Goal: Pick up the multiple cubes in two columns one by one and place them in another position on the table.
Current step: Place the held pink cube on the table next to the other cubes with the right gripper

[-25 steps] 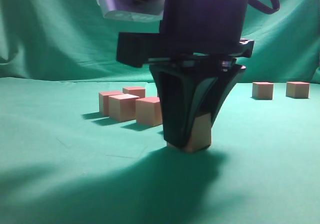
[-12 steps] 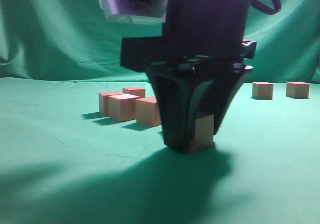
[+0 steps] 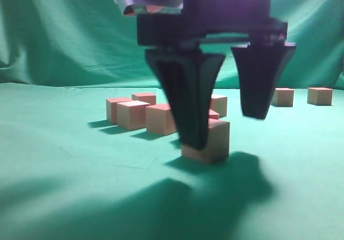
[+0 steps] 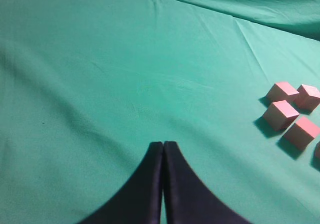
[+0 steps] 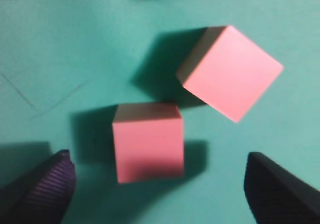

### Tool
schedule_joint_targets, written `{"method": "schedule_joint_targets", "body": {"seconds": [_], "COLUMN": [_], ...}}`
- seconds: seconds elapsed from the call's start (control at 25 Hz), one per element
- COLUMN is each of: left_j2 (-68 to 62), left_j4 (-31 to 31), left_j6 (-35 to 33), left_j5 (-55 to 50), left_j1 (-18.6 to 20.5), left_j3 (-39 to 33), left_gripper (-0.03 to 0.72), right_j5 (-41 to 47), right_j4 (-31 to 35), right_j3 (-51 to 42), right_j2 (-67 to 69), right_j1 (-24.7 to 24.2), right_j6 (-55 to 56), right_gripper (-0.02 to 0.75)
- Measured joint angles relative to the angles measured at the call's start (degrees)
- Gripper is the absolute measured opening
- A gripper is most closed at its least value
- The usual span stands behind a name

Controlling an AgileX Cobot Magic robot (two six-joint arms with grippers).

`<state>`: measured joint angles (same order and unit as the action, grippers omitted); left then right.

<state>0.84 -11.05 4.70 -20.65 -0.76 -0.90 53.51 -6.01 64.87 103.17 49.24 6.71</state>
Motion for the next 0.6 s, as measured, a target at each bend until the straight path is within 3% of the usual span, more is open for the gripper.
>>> {"method": "schedule_joint_targets", "body": {"seconds": [0.16,0.36,0.44,0.6], "left_j2": [0.0,0.0,0.0,0.0], "left_j4": [0.0,0.0,0.0,0.0], "left_j6": [0.0,0.0,0.0,0.0], "left_j5": [0.0,0.0,0.0,0.0], "left_j1": [0.0,0.0,0.0,0.0], "left_j3": [0.0,0.0,0.0,0.0], "left_gripper": [0.000,0.000,0.000,0.000], "right_j5": [12.1,15.3,15.4,15.4], "right_j4": [-5.8,-21.3,-25.5,-27.2], "right_j3": [5.4,10.1,11.4,14.5], "right_j2": [0.0,0.0,0.0,0.0], "right_j1": [0.0,-0.3,-2.3,-9.9], "right_j6": [0.5,4.7,6.5,7.6], "right_gripper": [0.634,0.634,0.634,0.589]}}
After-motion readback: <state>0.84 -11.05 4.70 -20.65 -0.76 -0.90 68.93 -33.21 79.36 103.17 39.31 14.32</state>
